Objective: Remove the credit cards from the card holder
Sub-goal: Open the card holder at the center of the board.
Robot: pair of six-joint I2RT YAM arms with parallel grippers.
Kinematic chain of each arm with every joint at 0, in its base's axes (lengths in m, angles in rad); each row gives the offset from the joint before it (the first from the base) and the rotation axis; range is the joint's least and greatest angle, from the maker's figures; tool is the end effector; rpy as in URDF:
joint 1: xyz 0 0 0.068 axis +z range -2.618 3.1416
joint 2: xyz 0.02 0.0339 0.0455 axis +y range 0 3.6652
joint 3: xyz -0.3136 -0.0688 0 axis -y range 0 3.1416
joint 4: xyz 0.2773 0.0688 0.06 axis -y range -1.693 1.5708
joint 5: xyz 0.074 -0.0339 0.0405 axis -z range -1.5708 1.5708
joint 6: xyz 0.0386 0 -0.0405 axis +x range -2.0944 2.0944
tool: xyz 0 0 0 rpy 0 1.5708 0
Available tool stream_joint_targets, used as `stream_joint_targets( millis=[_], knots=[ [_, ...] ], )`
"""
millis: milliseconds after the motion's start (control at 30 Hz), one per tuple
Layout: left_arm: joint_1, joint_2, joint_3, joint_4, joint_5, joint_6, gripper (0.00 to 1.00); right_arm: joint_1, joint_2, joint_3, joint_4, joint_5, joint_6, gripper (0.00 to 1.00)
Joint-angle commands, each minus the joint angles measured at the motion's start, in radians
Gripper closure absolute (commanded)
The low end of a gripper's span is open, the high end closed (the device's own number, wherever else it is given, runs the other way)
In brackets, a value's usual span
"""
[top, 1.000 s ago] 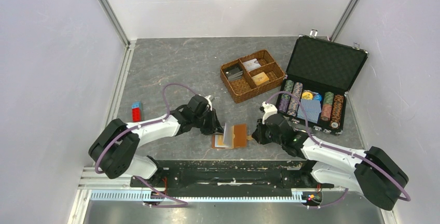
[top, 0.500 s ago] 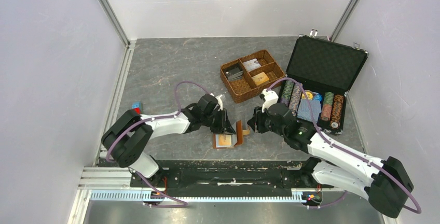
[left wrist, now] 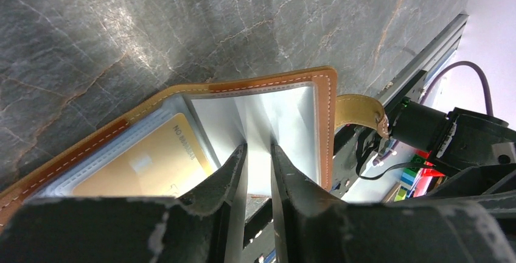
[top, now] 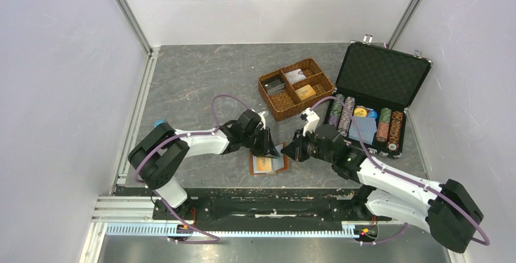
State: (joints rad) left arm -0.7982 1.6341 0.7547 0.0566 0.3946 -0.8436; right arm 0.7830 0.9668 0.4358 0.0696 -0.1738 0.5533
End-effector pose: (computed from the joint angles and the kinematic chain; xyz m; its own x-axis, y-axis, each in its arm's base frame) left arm 0.2249 -0.2520 0.1707 -0.9703 0.0075 -0.2416 0.1786 0.6960 -0.6955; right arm 0.1453 0.1541 0.2331 -0.6913 0.0423 -0.7214 -0.5187 0.6661 0.5360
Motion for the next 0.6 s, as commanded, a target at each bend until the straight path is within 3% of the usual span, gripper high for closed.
stream_joint_targets(
  millis=[0,267,567],
  knots=[
    [-0.006,0.027,0.021,0.028,-0.023,-0.008,0.73,0.017,0.047,-0.037,0.137,-0.057,0.061,0.88],
    [-0.006,0.028,0.017,0.026,-0.032,-0.018,0.73,0.029,0.164,-0.095,0.219,-0.071,0.091,0.91],
    [-0.003,-0.089,0.016,-0.147,-0.119,0.008,0.66,0.028,0.232,-0.174,0.206,0.012,0.066,0.93]
  ],
)
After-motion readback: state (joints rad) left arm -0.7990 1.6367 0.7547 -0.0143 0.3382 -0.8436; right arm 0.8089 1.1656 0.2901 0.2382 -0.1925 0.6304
